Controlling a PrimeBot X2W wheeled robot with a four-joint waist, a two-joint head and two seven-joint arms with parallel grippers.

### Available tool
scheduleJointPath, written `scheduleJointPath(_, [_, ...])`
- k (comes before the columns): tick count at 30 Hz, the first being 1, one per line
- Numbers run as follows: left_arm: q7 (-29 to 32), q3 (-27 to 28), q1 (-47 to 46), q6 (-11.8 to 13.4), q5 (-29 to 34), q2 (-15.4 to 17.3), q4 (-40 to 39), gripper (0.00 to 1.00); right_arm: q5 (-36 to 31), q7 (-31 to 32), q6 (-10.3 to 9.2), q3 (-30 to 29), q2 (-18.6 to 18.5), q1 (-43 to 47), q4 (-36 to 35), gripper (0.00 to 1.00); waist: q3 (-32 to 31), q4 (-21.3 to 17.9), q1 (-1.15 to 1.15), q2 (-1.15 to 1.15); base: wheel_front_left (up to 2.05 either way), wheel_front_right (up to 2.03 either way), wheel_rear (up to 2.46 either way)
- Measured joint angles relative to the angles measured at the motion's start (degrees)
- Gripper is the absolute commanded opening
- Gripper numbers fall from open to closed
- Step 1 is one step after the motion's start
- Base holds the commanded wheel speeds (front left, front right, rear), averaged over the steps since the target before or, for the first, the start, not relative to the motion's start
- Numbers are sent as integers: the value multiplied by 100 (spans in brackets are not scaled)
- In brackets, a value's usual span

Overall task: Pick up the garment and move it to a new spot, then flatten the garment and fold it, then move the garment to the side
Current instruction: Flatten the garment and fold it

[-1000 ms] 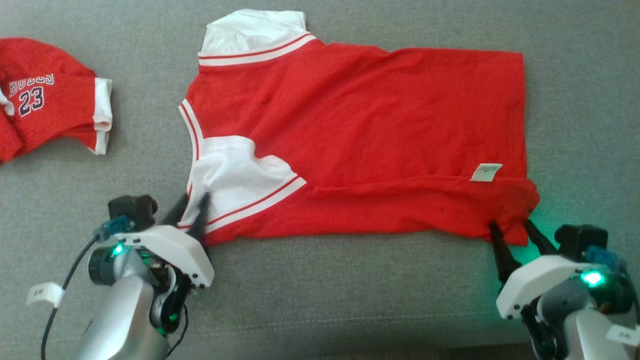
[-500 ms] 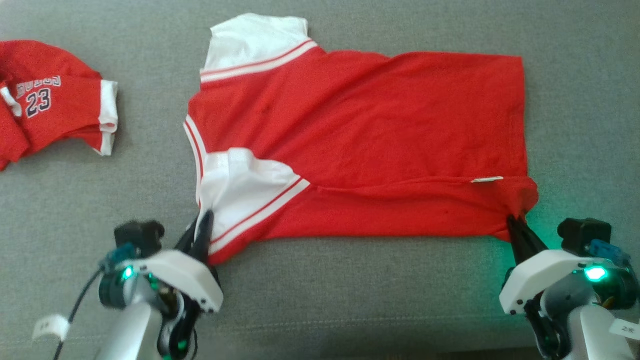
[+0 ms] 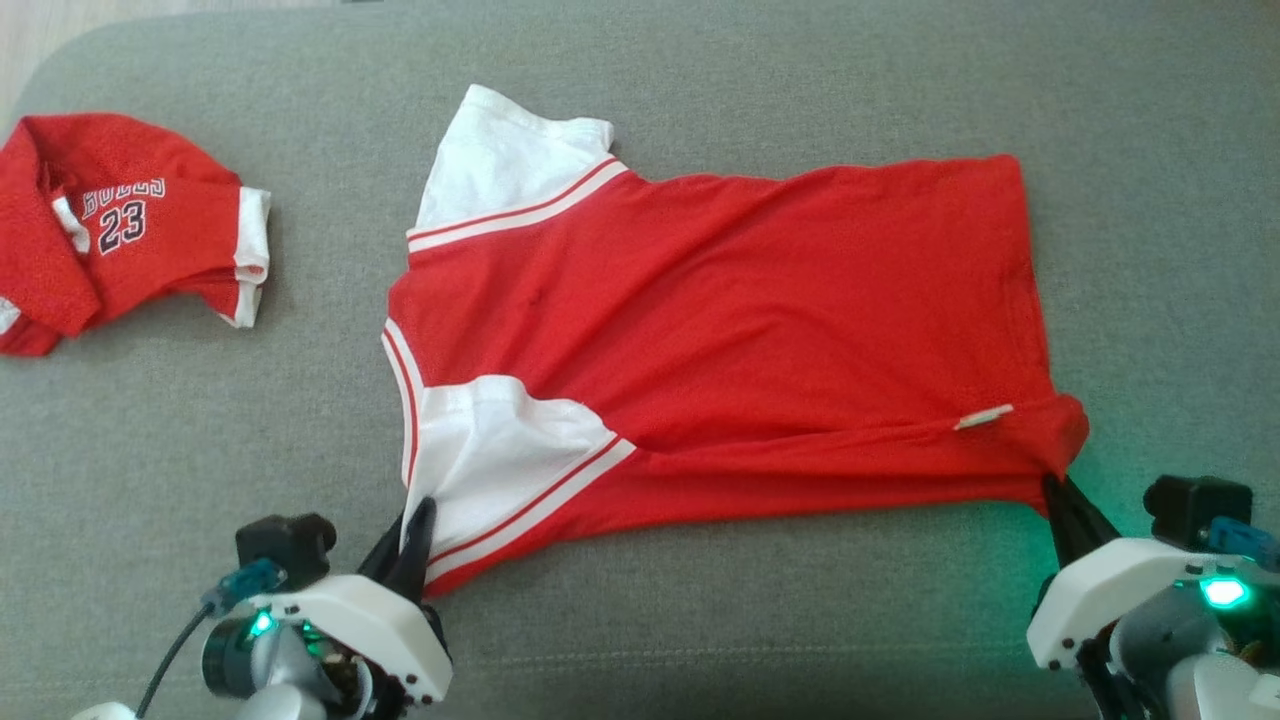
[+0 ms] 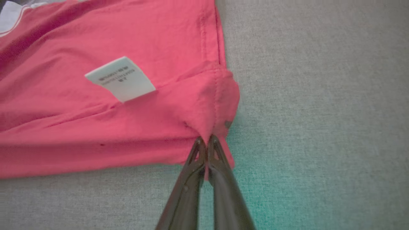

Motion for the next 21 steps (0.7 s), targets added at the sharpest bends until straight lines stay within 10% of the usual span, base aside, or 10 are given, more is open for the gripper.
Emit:
scheduleJointPath(1, [0, -3, 1, 11, 0, 0, -10, 62, 21, -10, 0, 5, 1, -1, -13, 14, -10, -5, 0, 0, 0, 0, 0])
scheduleJointPath(2, [-1, -3, 0, 52, 0, 0, -22, 100, 21, -10, 0, 5, 2, 0, -20, 45, -19, -8, 0, 0, 0, 0, 0])
scheduleJointPath(3, [-29, 0, 0, 55, 0, 0, -23, 100, 31, -30, 0, 9, 3, 1, -22, 100, -30, -12, 0, 0, 0, 0, 0])
scheduleJointPath(21, [-1454, 158, 22, 564, 636, 13, -509, 100, 205, -1507, 0, 818, 16, -8, -680, 100, -563, -54, 0, 0, 0, 0, 0])
